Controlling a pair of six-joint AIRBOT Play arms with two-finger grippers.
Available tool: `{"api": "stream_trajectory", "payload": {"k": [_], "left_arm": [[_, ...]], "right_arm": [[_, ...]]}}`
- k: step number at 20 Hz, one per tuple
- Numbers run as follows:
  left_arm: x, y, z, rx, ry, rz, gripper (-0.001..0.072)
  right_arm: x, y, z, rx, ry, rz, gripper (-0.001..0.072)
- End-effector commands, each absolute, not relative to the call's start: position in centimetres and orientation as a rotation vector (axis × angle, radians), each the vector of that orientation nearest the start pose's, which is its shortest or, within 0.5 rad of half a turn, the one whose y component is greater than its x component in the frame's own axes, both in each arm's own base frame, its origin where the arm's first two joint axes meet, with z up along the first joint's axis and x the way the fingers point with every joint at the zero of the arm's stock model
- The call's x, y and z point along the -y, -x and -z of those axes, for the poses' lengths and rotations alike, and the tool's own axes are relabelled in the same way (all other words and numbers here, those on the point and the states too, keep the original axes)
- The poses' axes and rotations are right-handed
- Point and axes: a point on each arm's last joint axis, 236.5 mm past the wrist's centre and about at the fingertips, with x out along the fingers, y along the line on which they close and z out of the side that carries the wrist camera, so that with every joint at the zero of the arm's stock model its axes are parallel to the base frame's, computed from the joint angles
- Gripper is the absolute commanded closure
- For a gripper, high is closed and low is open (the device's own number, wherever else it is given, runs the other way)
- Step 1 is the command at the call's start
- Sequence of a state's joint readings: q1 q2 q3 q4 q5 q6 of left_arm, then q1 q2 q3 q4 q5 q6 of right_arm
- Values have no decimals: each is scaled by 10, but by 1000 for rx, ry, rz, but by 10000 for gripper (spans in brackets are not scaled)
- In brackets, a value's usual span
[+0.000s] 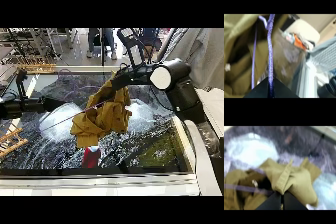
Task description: Fold the clothes and pants, and hang the long-sleeved shirts on hangers.
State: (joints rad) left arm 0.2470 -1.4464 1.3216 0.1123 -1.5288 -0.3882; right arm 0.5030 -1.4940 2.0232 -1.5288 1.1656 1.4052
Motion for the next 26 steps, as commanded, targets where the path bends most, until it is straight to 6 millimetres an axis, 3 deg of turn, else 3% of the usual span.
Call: {"api": "stream_trajectory", "payload": {"k": [1,4,7,9,11,14,16,17,18,19,20,21,23,24,26], "left_arm": [[139,-413,-231,-318,334,1192,689],[141,-414,-230,-326,296,1163,690],[154,-428,-208,-391,266,1111,690],[177,-429,-203,-400,263,1135,690],[197,-430,-202,-394,259,1145,690],[210,-434,-219,-325,353,1182,689],[203,-434,-255,-142,438,1248,689],[196,-428,-275,-35,481,1298,688],[189,-422,-288,41,508,1338,688],[184,-419,-290,62,522,1361,689],[184,-418,-285,49,511,1368,689],[185,-418,-275,15,478,1365,689],[189,-416,-262,-35,436,1372,688],[192,-415,-259,-46,427,1376,688],[194,-414,-259,-48,426,1382,689]], "right_arm": [[-250,-433,-257,-669,308,-560,686],[-265,-433,-267,-621,274,-597,686],[-288,-417,-275,-617,198,-699,686],[-309,-395,-288,-590,176,-833,686],[-329,-360,-304,-533,220,-1004,686],[-328,-306,-296,-577,384,-1158,685],[-313,-285,-276,-690,460,-1193,676],[-299,-291,-265,-741,497,-1136,545],[-278,-311,-258,-757,557,-1017,468],[-256,-336,-258,-738,625,-888,424],[-237,-360,-266,-684,678,-775,299],[-225,-380,-279,-598,757,-720,253],[-220,-417,-311,-372,931,-663,215],[-226,-433,-325,-255,1016,-645,140],[-242,-455,-331,-127,1106,-634,127]]}}
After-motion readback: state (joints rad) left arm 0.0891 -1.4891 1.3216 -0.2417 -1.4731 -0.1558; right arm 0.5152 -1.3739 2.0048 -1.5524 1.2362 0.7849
